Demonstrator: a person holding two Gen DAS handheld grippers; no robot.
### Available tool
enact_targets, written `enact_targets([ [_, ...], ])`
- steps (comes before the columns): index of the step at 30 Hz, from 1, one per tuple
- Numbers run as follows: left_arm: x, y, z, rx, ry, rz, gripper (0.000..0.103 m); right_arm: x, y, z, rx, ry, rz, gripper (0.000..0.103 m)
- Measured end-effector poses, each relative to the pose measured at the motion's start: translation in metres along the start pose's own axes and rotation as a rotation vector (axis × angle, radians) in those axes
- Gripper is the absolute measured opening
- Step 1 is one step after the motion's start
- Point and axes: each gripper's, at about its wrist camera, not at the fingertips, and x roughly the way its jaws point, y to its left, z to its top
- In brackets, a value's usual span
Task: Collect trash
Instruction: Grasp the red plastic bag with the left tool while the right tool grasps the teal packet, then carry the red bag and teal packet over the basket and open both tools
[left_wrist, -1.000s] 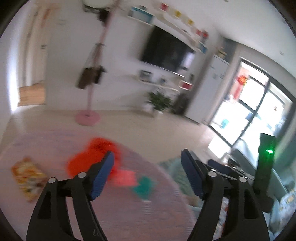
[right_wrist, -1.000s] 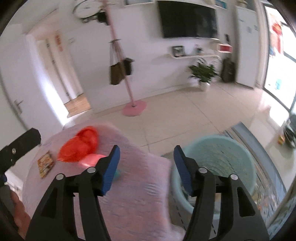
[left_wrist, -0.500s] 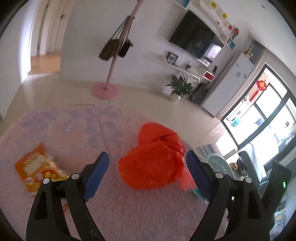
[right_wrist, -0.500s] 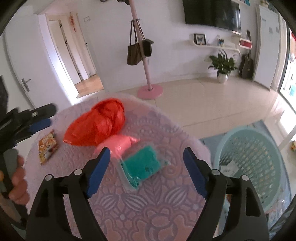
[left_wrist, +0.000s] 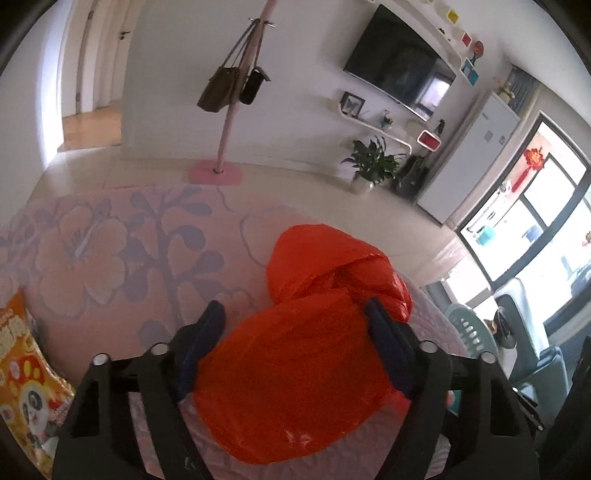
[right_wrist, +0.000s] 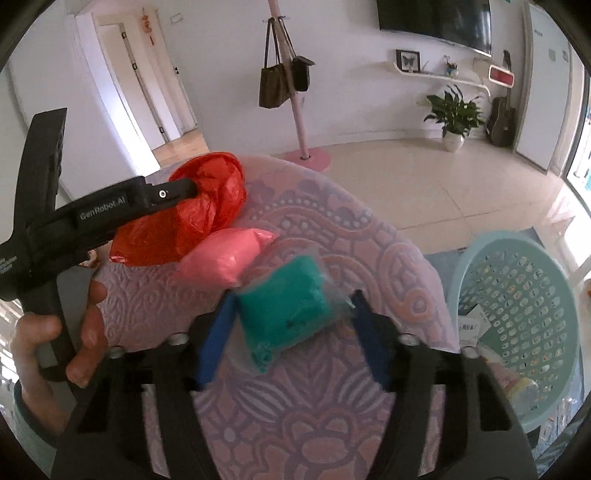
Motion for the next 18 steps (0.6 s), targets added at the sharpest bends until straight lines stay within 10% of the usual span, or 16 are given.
enact_targets([
  [6, -0.004, -0.008, -0.003, 0.053, -0.026, -0.015, 0.031, -0.009, 0.013, -0.003, -0.047, -0.053, -0.058, 0.046],
  [18, -0.064, -0.041, 0.006, 0.075, -0.183, -0.119, 0.022, -0.058, -0.031, -0.015, 0.111, -0.181, -0.073, 0.046],
])
